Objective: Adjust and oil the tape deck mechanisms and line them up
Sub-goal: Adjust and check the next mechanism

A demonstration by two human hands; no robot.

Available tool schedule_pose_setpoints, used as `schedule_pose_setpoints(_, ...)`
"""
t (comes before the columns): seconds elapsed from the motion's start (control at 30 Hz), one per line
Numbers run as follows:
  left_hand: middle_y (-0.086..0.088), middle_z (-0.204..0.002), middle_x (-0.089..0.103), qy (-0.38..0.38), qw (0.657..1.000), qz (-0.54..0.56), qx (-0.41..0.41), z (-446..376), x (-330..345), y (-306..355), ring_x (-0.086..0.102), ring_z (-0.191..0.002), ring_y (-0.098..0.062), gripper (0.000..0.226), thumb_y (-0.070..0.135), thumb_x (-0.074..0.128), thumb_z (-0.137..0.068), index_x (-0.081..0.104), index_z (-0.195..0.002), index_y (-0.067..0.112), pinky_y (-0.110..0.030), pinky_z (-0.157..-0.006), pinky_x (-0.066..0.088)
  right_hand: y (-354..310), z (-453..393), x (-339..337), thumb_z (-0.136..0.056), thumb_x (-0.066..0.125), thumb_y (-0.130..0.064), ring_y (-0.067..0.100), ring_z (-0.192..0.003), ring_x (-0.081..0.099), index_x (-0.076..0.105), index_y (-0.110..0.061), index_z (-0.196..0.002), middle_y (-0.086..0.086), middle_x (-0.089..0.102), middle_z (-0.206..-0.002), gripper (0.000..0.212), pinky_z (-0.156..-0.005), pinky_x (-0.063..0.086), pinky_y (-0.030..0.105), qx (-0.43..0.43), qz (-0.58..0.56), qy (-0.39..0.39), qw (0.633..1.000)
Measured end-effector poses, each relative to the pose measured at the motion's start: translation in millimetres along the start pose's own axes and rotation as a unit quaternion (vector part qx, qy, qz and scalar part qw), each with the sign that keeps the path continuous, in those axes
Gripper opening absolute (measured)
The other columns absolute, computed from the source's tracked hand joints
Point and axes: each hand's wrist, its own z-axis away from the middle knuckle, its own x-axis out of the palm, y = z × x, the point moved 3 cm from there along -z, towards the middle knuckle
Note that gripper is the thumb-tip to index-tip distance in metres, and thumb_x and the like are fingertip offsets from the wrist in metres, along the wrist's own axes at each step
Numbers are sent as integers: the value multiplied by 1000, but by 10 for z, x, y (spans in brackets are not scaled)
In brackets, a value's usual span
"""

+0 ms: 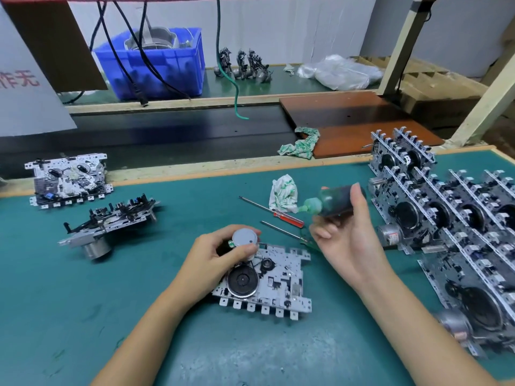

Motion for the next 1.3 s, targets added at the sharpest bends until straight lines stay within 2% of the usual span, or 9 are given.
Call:
schedule_pose_setpoints(0.1,6,-95,72,-36,999,-7,9,9,69,15,60,-82,2,21,30,65,-77,70,-96,26,-10,-76,46,112,60,25,-63,62,-44,5,-48,49,54,-11,-87,-4,57,-58,42,-43,40,15,-21,100,23,995)
schedule_pose_setpoints(0.17,7,-96,72,-41,999,-6,14,1,74,16,61,-84,2,21,31,66,-76,69,-96,27,-11,-77,45,171,84,19,-55,64,-50,5,-55,58,53,-12,-87,-8,60,-59,51,-55,50,22,-36,178,49,982)
schedule_pose_setpoints(0.3,11,-94,72,-45,999,0,26,-5,63,8,60,-84,4,29,43,65,-71,69,-96,30,-10,-76,45,216,97,26,-52,62,-56,4,-60,60,55,-16,-79,-13,60,-57,48,-60,53,24,-84,277,53,956)
schedule_pose_setpoints(0.53,12,-95,72,-43,999,-1,29,-1,69,21,60,-85,2,29,45,63,-70,69,-96,32,-12,-78,46,248,96,18,-63,61,-47,-1,-64,61,54,-19,-80,-15,62,-61,33,-54,51,18,-124,303,41,944)
schedule_pose_setpoints(0.7,16,-92,71,-38,999,-5,27,-3,75,30,59,-83,6,20,25,64,-77,69,-96,28,-8,-75,44,266,99,2,-66,60,-49,-1,-69,59,55,-21,-80,-17,61,-66,32,-63,52,23,-145,346,34,927)
schedule_pose_setpoints(0.97,22,-89,70,-39,999,-12,34,2,78,40,58,-80,10,20,24,63,-78,68,-97,28,-5,-73,41,273,126,42,-68,59,-41,-4,-67,60,54,-21,-82,-18,63,-67,25,-59,52,16,-147,325,8,934)
schedule_pose_setpoints(1.3,18,-90,70,-31,999,-20,33,17,72,48,58,-80,7,21,27,63,-78,69,-98,28,-6,-74,42,260,152,61,-67,61,-43,-5,-70,61,54,-21,-86,-19,65,-70,30,-63,54,18,-142,316,17,938)
